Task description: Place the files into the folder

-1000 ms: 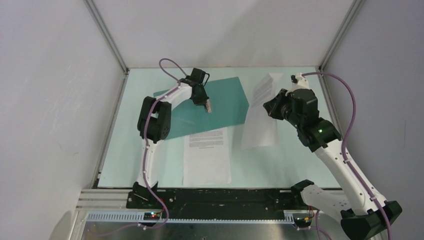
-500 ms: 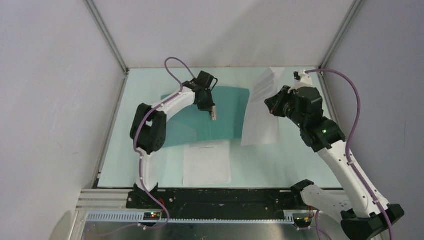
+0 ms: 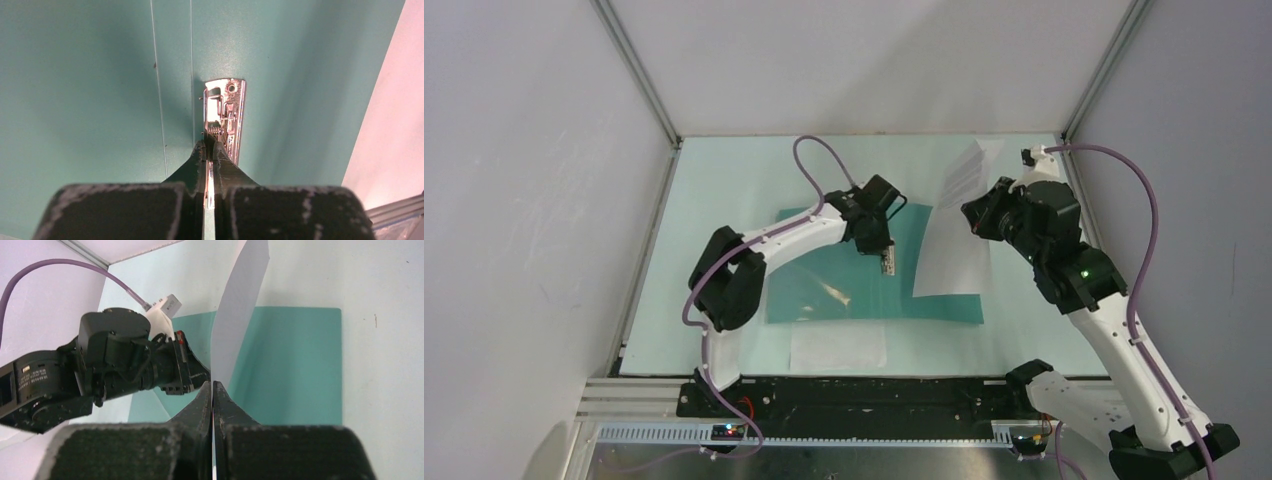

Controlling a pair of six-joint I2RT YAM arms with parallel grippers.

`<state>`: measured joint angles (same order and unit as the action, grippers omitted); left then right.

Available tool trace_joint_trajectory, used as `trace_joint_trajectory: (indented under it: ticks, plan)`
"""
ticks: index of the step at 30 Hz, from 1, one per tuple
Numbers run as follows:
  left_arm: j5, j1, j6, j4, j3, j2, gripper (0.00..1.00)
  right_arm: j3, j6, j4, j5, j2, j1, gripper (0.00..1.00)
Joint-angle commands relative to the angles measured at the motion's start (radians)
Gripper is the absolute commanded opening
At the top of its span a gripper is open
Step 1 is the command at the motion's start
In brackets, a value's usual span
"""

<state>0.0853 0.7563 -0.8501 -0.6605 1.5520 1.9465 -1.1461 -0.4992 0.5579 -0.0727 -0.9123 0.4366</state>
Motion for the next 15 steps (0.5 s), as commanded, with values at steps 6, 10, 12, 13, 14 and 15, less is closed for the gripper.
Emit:
trace_joint_trajectory:
  ticks: [6,10,12,13,14,15]
  plan:
    - [0.009,0.087,-0.077,0.023,0.025,0.018,0.15,-0.042,0.019,0.023,-0.006,0.01,0.003,0.0]
    - [0.003,0.09,-0.037,0.029,0.019,0.008,0.49,-0.027,0.032,-0.002,0.039,-0.009,0.002,0.0]
    - [0.003,0.088,-0.004,0.032,0.013,-0.015,0.62,-0.024,0.037,-0.025,0.088,-0.029,0.001,0.0]
    - [0.004,0.086,0.018,0.032,0.004,-0.037,0.71,-0.023,0.036,-0.035,0.107,-0.044,0.001,0.0]
    - [0.005,0.082,0.027,0.033,-0.003,-0.065,0.74,-0.019,0.036,-0.059,0.141,-0.05,0.001,0.0]
    - [0.006,0.072,0.04,0.034,-0.024,-0.082,0.79,-0.017,0.035,-0.071,0.159,-0.066,0.001,0.0]
